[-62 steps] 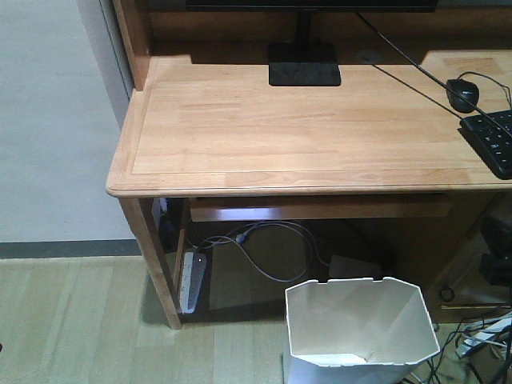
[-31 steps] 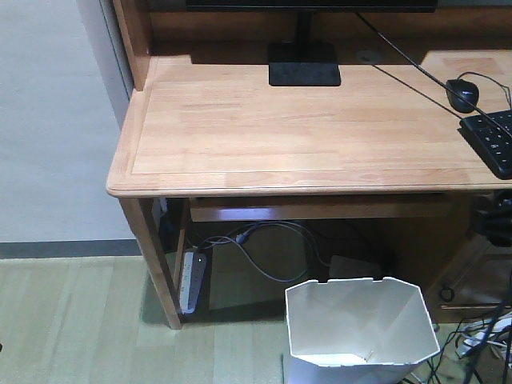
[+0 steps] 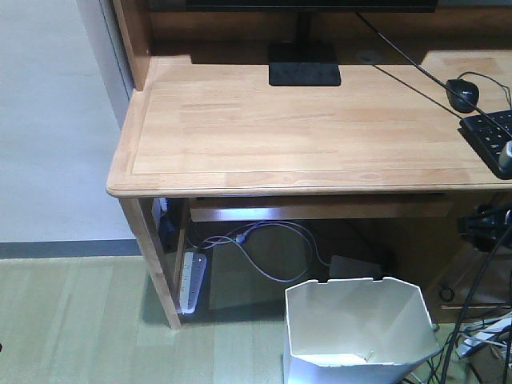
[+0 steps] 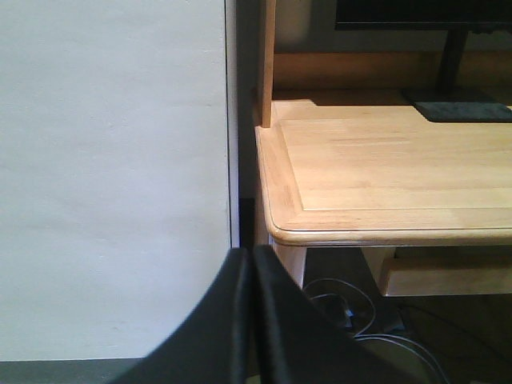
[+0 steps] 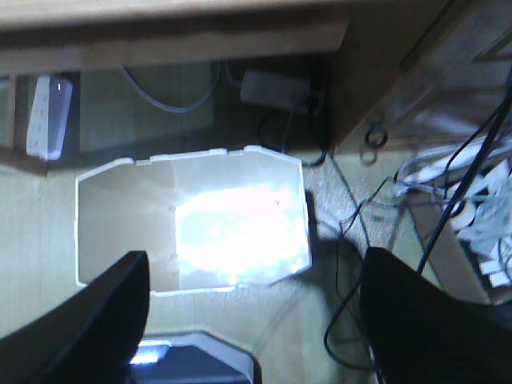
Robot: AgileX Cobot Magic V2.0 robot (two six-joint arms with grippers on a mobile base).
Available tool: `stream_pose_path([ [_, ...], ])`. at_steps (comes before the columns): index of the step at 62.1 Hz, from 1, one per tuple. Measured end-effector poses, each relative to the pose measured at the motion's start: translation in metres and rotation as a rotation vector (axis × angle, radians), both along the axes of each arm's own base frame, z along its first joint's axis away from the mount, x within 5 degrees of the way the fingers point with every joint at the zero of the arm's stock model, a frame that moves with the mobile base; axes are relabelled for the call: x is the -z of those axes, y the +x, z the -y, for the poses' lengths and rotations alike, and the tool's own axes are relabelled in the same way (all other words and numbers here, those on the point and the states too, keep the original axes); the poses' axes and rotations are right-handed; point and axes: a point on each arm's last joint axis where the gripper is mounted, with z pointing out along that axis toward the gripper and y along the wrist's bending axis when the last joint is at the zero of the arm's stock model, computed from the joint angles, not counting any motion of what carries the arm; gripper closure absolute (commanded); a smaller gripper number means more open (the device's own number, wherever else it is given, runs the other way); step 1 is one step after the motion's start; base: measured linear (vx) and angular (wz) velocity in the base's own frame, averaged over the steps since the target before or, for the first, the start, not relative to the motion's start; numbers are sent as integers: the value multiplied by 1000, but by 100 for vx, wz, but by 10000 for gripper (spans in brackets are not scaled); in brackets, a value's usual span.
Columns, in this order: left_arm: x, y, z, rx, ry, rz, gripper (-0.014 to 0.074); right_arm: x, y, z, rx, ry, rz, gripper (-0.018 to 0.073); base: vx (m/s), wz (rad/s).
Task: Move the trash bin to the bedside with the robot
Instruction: 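Lower the right gripper down to the rim of the white trash bin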
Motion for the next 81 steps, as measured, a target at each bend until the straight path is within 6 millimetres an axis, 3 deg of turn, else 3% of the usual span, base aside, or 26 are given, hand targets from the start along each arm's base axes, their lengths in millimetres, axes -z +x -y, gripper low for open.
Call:
stream_pose_path([
  [20,0,0,0,0,0,0,602,79,36,22,-32,-31,-113,29,0,0],
  [49,0,0,0,0,0,0,602,217,100,42,-71,-12,-314,29,0,0],
  [66,0,0,0,0,0,0,602,286,109,44,-101,6,-398,29,0,0],
  [81,0,0,0,0,0,0,602,327,103,43,-105,23,-454,29,0,0],
])
